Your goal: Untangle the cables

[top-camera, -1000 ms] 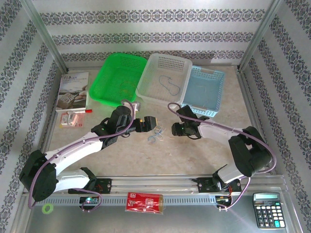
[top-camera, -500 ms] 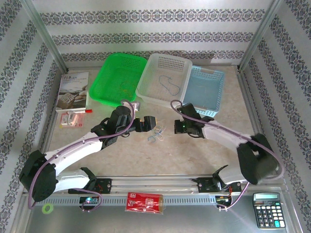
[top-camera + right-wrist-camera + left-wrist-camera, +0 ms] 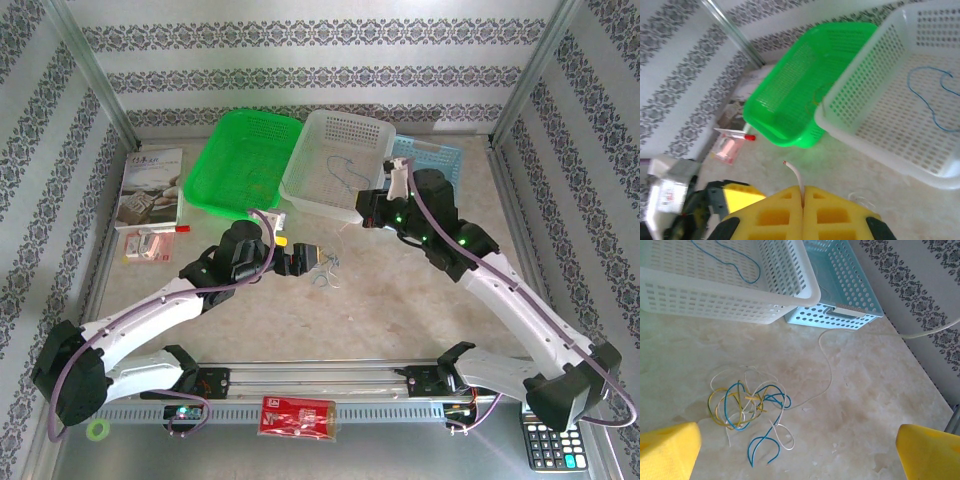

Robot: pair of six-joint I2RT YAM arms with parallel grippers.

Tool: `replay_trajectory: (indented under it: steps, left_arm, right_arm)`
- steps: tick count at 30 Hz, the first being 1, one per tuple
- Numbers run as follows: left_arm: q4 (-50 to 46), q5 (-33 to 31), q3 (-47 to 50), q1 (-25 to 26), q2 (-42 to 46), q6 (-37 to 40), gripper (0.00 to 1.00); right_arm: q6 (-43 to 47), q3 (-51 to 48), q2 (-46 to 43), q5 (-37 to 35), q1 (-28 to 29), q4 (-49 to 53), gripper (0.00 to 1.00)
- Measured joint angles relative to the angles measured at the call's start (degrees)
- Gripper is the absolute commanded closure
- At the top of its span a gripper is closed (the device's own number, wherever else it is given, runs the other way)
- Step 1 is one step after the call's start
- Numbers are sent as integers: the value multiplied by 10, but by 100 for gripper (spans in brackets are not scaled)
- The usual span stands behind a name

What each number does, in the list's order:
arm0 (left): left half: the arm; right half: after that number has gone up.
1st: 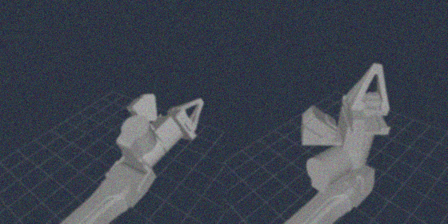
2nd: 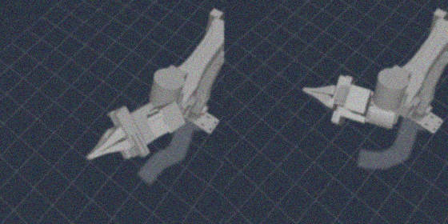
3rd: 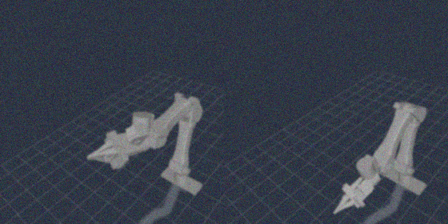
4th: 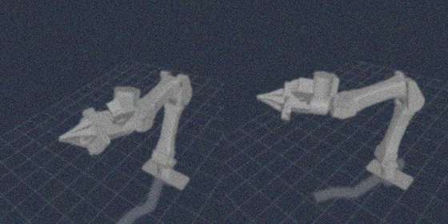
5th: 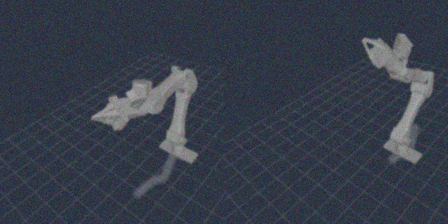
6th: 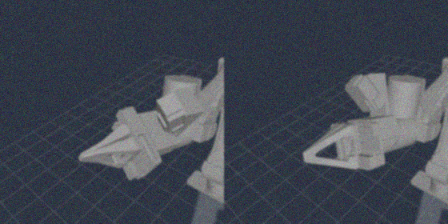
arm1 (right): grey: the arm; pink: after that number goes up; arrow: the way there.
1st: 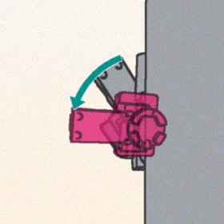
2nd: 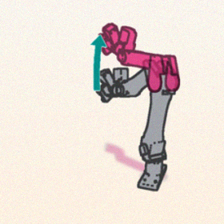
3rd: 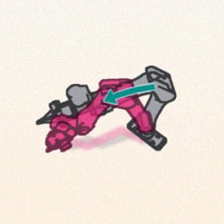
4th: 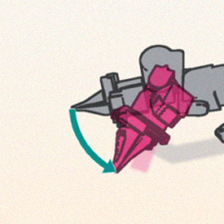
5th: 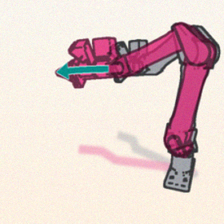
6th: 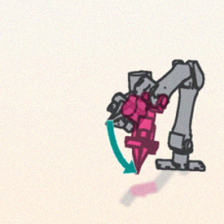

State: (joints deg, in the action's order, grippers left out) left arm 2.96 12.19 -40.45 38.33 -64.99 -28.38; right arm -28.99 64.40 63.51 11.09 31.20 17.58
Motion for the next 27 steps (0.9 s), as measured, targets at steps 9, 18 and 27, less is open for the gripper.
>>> replay_trajectory:
  steps: [9,18,27]
  left_arm:
    - [48,36,5,1,-13,41,0]
    - [108,64,5,13,-68,60,8]
    - [172,39,25,18,-107,60,20]
  right_arm:
    - [-22,55,4,29,14,-1,100]
    - [-37,109,17,38,40,-2,100]
    - [-41,141,17,38,51,-6,100]
